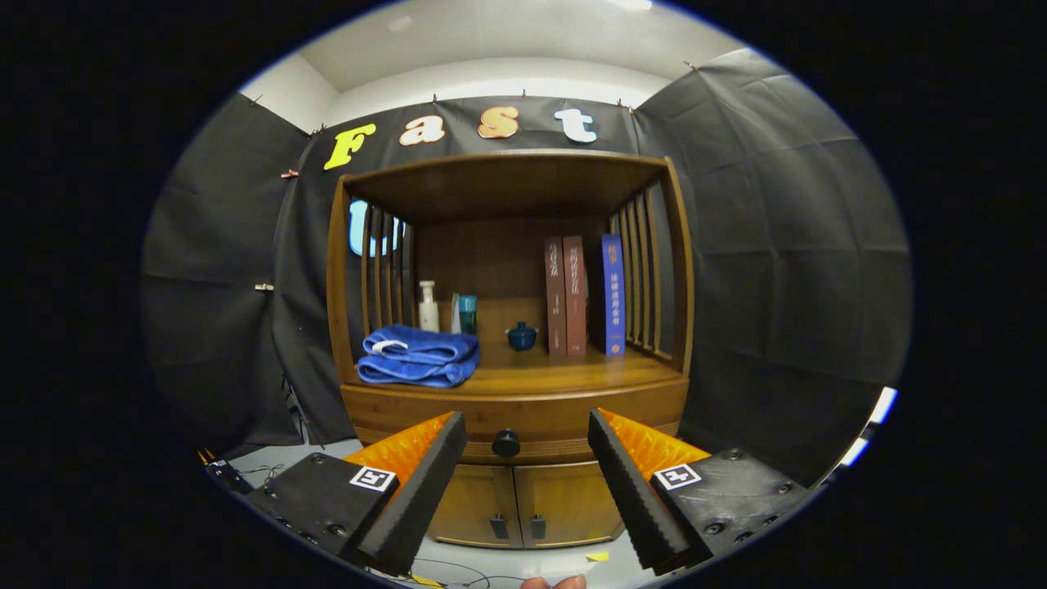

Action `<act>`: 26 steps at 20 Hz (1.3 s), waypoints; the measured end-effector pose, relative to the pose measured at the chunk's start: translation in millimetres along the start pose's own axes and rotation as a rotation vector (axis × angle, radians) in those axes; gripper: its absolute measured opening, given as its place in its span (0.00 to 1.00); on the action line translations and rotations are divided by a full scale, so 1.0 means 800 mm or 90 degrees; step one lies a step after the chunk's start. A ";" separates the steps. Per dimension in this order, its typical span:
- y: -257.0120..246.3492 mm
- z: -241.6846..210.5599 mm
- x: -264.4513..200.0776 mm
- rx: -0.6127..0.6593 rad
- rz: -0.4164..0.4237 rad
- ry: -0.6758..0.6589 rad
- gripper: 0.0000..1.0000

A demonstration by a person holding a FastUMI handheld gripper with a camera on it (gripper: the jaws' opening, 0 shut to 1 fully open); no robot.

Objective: Pull open the drawer, take out the items inside it, and place them on the countertop above the cabinet.

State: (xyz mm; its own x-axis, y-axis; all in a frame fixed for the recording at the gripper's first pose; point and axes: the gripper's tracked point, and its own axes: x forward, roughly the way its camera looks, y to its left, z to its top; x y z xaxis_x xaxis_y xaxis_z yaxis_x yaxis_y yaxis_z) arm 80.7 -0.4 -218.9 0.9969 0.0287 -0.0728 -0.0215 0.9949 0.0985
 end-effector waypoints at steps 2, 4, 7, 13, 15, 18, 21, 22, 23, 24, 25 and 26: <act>0.001 -0.035 0.030 -0.002 0.003 0.022 0.99; 0.002 -0.066 0.064 -0.012 0.001 0.045 0.99; 0.011 -0.104 0.113 -0.016 0.006 0.082 0.99; 0.024 -0.151 0.183 -0.024 0.003 0.115 0.99; 0.026 -0.156 0.196 -0.029 -0.002 0.117 0.96; 0.032 -0.153 0.210 -0.032 -0.002 0.108 0.77; 0.026 -0.149 0.215 -0.026 -0.017 0.091 0.52; 0.027 -0.149 0.215 -0.022 -0.014 0.085 0.50; 0.026 -0.145 0.212 -0.027 -0.013 0.084 0.43; 0.026 -0.148 0.210 -0.034 -0.010 0.087 0.36; 0.027 -0.144 0.214 -0.036 -0.007 0.086 0.36; 0.027 -0.150 0.207 -0.034 -0.005 0.087 0.28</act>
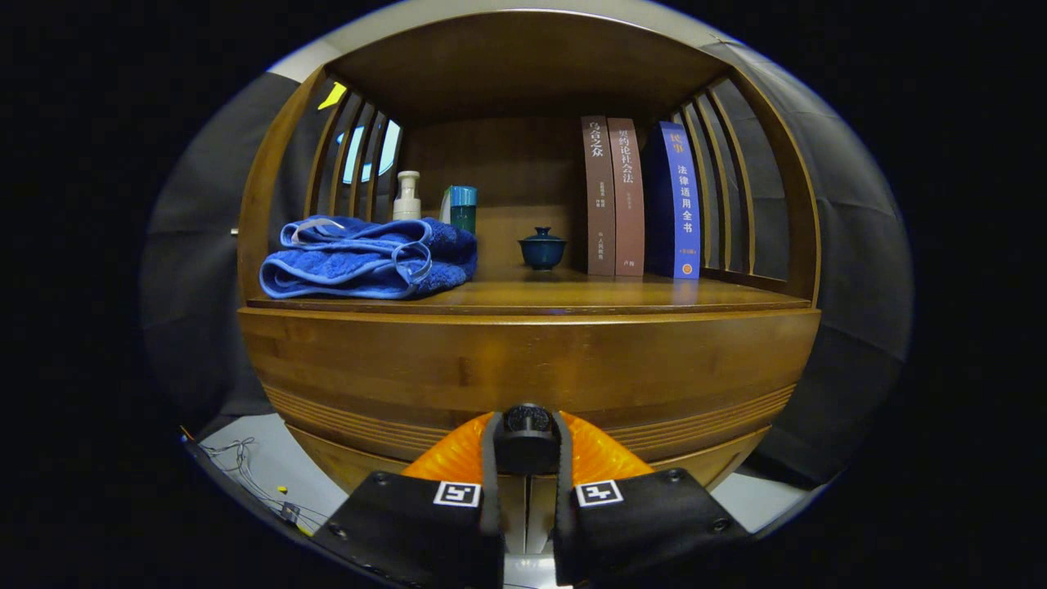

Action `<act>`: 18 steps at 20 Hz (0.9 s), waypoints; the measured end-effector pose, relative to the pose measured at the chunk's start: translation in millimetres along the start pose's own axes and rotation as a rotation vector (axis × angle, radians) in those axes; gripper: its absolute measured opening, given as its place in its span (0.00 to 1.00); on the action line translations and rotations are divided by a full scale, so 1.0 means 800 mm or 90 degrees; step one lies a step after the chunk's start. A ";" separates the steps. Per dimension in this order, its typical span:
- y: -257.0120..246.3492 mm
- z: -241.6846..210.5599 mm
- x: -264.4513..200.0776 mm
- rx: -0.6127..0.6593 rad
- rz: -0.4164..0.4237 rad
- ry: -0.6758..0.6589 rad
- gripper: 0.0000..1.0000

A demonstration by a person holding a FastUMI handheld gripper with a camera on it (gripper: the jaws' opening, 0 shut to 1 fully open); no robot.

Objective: Pull open the drawer, take out the items inside it, and place them on the countertop above the cabinet.

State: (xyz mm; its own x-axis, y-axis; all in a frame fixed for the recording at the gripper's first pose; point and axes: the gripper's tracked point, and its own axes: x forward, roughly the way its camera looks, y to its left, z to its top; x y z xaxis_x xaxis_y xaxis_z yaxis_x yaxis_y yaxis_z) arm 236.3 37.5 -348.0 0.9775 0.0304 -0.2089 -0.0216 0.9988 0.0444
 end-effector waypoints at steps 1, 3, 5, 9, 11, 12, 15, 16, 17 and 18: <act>-0.001 0.001 0.006 0.003 0.002 0.006 0.28; -0.002 -0.001 0.001 0.011 0.000 0.014 0.28; -0.002 -0.003 -0.010 0.014 0.000 0.016 0.28; -0.003 -0.008 -0.045 0.013 0.002 0.018 0.28; -0.003 -0.011 -0.062 0.018 0.003 0.023 0.28; -0.004 -0.012 -0.072 0.020 0.003 0.024 0.28; -0.004 -0.018 -0.099 0.025 0.006 0.029 0.28; -0.005 -0.019 -0.108 0.025 0.007 0.030 0.28; -0.005 -0.020 -0.117 0.024 0.007 0.030 0.28; -0.005 -0.021 -0.124 0.021 0.007 0.031 0.28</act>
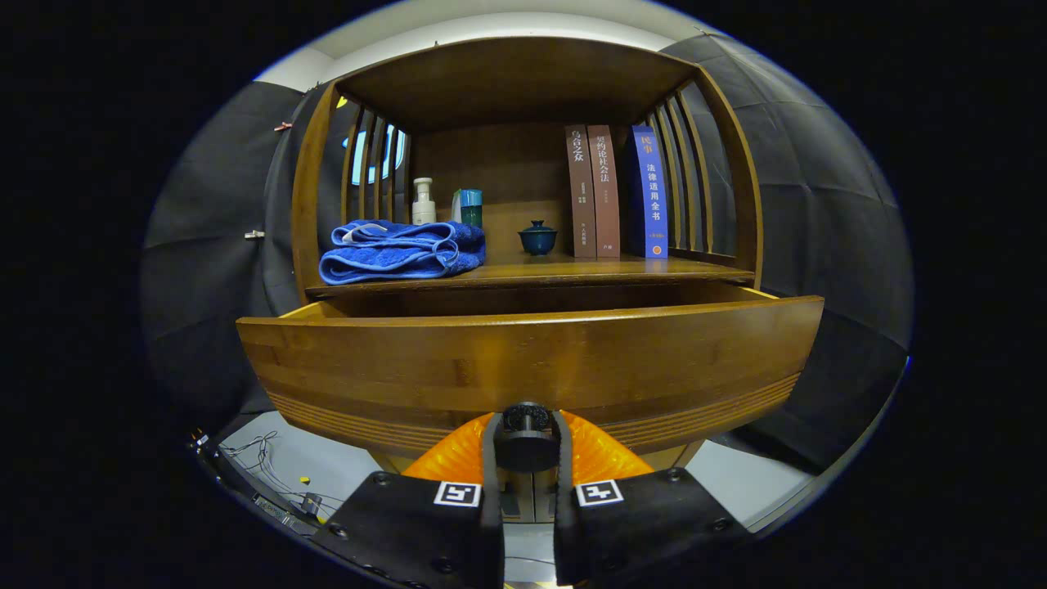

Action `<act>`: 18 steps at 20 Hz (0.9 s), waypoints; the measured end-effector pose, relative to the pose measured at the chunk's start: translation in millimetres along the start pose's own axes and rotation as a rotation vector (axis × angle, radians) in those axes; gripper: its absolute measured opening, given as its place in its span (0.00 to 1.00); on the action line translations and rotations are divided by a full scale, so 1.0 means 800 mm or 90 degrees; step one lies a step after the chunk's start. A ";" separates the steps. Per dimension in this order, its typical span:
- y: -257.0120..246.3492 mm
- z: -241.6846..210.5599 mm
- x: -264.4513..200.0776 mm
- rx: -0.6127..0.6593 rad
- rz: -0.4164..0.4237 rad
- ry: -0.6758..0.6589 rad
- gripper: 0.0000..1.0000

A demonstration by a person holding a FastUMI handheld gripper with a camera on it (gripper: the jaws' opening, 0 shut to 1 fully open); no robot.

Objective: Pull open the drawer, take out the items inside it, and place them on the countertop above the cabinet.

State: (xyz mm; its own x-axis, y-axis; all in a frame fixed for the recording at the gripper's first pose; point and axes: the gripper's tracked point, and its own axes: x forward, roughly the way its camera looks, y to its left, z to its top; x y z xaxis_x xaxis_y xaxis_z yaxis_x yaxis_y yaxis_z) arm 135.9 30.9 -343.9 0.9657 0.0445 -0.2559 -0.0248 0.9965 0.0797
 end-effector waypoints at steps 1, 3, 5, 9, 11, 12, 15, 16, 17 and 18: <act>0.000 -0.002 -0.007 -0.001 0.000 0.001 0.28; -0.001 -0.005 -0.022 -0.003 -0.002 0.003 0.28; -0.002 -0.008 -0.037 -0.002 -0.004 0.000 0.28; -0.002 -0.015 -0.055 0.004 -0.004 0.002 0.27; -0.004 -0.022 -0.060 0.006 -0.004 0.005 0.28; -0.003 -0.024 -0.062 0.007 -0.004 0.007 0.28; -0.003 -0.025 -0.062 0.004 -0.003 0.003 0.28; -0.003 -0.025 -0.063 0.009 0.000 0.003 0.28; -0.002 -0.025 -0.062 0.014 0.005 0.003 0.32; -0.001 -0.026 -0.062 0.017 0.007 0.008 0.39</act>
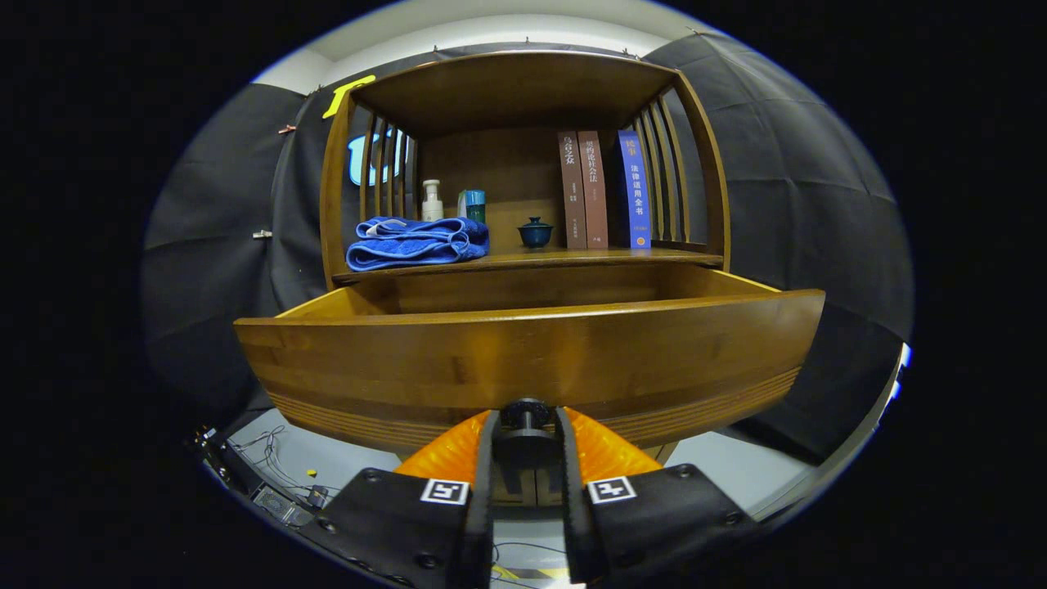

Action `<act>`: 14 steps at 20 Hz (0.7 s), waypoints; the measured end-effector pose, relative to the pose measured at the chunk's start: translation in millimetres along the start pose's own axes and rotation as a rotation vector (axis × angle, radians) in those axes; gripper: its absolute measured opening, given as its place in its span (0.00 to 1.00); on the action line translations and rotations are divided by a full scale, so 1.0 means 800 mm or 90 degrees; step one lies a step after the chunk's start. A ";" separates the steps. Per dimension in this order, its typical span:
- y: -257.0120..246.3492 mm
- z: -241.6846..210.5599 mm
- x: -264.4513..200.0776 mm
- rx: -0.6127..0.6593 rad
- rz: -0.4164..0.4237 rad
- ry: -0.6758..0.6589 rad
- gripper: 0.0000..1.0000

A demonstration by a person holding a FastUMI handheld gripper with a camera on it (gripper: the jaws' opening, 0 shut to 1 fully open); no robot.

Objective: Pull open the drawer, take out the items inside it, and place them on the countertop above the cabinet.

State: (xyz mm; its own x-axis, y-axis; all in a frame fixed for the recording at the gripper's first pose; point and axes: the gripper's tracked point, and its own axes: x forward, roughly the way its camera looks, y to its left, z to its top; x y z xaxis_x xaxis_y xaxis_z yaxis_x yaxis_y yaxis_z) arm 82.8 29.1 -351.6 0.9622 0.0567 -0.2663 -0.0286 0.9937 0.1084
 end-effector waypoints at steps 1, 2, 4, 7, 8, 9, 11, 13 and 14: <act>-0.005 0.000 -0.004 0.002 -0.002 0.001 0.43; -0.010 -0.003 -0.005 0.001 -0.012 0.001 0.51; -0.015 0.003 -0.008 0.004 -0.016 -0.005 0.76; -0.019 0.012 -0.019 -0.001 -0.016 0.001 1.00; -0.020 0.021 -0.025 -0.002 -0.017 -0.003 1.00; -0.023 0.031 -0.032 -0.002 -0.018 -0.008 1.00; -0.029 0.056 -0.046 0.001 -0.024 -0.017 1.00; -0.030 0.079 -0.051 0.000 -0.026 -0.018 1.00; -0.029 0.087 -0.050 -0.005 -0.022 -0.011 1.00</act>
State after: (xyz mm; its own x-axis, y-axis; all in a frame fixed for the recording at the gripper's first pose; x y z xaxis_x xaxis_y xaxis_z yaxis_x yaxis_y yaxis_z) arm 63.8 -3.3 -276.8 0.9671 0.0211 -0.2537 0.0024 0.9957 0.0922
